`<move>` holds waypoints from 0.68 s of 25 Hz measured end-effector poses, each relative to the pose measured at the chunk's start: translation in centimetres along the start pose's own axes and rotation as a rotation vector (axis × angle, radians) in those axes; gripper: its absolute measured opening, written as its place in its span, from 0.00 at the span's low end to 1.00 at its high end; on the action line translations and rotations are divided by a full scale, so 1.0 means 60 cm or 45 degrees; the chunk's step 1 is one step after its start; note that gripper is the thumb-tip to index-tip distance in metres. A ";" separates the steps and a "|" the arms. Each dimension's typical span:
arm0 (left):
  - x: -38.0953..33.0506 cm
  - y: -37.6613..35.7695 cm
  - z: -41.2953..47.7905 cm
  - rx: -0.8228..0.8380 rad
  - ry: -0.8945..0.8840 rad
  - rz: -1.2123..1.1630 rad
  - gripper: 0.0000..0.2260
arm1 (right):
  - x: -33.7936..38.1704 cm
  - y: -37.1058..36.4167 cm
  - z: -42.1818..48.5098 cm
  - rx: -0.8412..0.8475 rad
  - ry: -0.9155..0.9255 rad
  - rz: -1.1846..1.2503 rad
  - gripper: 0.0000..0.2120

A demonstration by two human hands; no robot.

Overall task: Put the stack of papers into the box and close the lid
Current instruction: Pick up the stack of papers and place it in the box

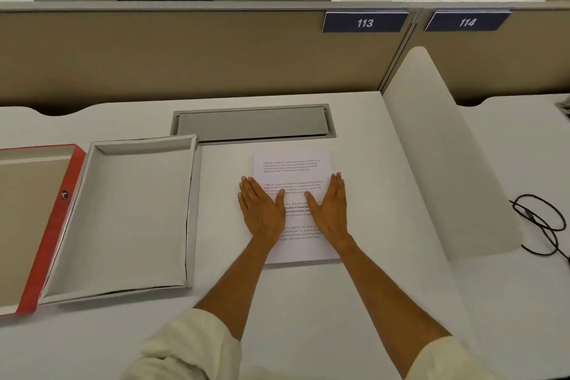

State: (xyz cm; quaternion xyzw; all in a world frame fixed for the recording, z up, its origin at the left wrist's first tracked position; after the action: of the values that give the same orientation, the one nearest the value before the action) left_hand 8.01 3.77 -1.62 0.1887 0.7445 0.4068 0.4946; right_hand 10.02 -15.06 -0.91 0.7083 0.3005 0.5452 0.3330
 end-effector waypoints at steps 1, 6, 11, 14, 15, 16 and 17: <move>0.004 -0.001 0.001 -0.004 0.030 0.014 0.41 | -0.007 0.000 0.003 -0.023 -0.047 0.083 0.43; 0.010 0.003 0.016 0.098 0.300 0.046 0.42 | -0.033 0.013 0.022 -0.046 -0.452 -0.110 0.44; 0.020 0.002 0.031 0.258 0.600 -0.058 0.43 | -0.049 0.002 0.036 0.105 -0.649 -0.059 0.44; 0.018 -0.001 0.036 0.276 0.649 -0.079 0.40 | -0.052 0.006 0.043 0.138 -0.685 -0.048 0.44; 0.017 0.000 0.039 0.280 0.667 -0.098 0.40 | -0.052 0.006 0.045 0.155 -0.691 -0.039 0.43; 0.018 0.003 0.043 0.287 0.687 -0.115 0.40 | -0.053 0.007 0.047 0.172 -0.697 -0.033 0.42; 0.018 0.005 0.046 0.303 0.694 -0.111 0.40 | -0.053 0.007 0.049 0.190 -0.697 -0.028 0.41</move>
State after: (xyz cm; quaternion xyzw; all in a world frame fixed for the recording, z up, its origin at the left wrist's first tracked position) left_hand 9.96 5.87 -2.51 0.0972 0.8997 0.3307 0.2677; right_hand 12.19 -18.24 -2.90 0.8483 0.2464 0.3065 0.3546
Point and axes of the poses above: each hand's wrist, its own z-axis towards the middle knuckle, its own y-axis out of the back of the hand, x = y × z, the point moved 9 cm from there along z, towards the middle knuckle, and after that the axes turned 5 degrees about -z, right-handed, at the moved point
